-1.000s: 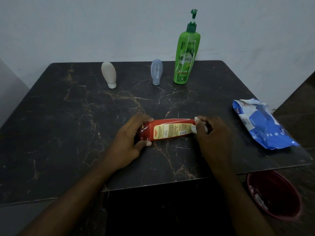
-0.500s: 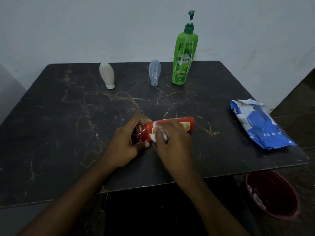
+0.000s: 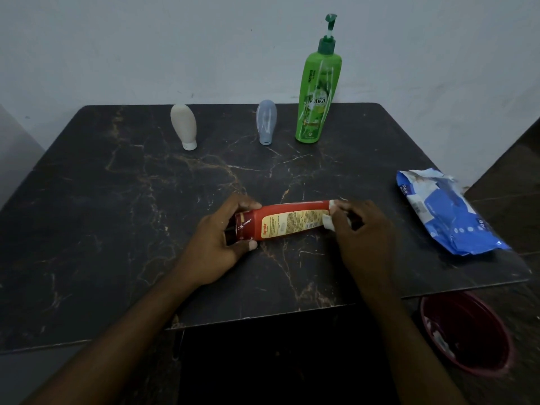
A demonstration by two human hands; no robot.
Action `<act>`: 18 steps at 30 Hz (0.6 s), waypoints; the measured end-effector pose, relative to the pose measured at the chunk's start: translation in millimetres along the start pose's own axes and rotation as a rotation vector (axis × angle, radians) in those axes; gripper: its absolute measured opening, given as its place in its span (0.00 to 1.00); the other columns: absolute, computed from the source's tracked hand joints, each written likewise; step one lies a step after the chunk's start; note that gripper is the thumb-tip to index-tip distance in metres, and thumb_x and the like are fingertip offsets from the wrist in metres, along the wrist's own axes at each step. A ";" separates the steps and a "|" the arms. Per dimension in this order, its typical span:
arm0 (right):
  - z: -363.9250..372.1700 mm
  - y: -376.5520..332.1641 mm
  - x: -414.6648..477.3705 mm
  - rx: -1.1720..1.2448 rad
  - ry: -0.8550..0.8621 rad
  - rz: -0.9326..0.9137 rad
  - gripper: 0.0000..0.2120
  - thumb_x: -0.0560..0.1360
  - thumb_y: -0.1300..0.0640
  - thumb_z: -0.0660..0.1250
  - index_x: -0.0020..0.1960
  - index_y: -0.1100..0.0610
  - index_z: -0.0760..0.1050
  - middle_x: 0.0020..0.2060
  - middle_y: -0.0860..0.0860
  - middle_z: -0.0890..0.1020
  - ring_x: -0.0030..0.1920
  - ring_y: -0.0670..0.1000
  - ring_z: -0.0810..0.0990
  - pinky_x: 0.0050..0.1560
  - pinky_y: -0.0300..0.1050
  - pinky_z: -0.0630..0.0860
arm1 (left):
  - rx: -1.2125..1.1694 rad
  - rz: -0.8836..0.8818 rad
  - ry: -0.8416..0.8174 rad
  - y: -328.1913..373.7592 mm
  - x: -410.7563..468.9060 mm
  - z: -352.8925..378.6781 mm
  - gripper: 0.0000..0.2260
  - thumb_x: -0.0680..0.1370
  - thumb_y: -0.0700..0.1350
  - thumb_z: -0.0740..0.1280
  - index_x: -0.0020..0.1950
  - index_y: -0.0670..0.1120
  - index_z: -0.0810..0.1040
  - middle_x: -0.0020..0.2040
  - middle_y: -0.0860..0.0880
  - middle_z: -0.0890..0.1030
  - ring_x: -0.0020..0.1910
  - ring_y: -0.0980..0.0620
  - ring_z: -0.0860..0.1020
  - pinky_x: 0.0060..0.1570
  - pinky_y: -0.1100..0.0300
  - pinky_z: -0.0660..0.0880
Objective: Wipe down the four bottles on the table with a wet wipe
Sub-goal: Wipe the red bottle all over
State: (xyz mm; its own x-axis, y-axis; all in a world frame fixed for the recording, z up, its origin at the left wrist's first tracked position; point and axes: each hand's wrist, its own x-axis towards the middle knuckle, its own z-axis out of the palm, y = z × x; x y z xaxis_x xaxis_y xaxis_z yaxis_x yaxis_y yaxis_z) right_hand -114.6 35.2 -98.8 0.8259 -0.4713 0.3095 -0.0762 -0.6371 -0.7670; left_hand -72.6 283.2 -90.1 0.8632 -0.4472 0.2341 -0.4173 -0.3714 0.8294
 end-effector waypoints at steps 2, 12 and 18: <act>-0.2 -0.2 -1.8 -0.001 -0.001 -0.010 0.09 0.79 0.55 0.68 0.57 0.56 0.80 0.46 0.47 0.79 0.40 0.34 0.75 0.43 0.20 0.68 | 0.000 -0.008 -0.007 -1.6 0.5 0.5 0.27 0.73 0.32 0.75 0.65 0.54 0.72 0.63 0.67 0.73 0.64 0.69 0.73 0.54 0.73 0.75; 4.1 -5.0 2.9 0.009 0.018 0.001 0.08 0.79 0.54 0.67 0.57 0.54 0.80 0.48 0.48 0.80 0.42 0.36 0.76 0.41 0.21 0.70 | -0.025 -0.069 0.024 -3.7 1.5 -0.7 0.27 0.73 0.37 0.77 0.62 0.63 0.74 0.63 0.62 0.77 0.62 0.69 0.75 0.53 0.76 0.74; 28.6 -50.8 -16.1 0.023 -0.054 -0.130 0.09 0.80 0.55 0.64 0.57 0.55 0.80 0.50 0.48 0.77 0.45 0.41 0.77 0.41 0.32 0.76 | 0.002 -0.056 0.047 -3.0 -0.4 0.4 0.26 0.73 0.38 0.78 0.60 0.65 0.75 0.63 0.65 0.79 0.62 0.63 0.78 0.54 0.73 0.75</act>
State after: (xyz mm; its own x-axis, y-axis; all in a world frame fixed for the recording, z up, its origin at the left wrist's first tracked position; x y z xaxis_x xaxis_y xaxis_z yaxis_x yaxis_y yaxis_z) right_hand -108.1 92.6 -80.9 0.8568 -0.3519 0.3770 0.0459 -0.6761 -0.7354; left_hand -71.8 284.2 -92.9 0.8973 -0.3876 0.2112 -0.3690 -0.3964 0.8406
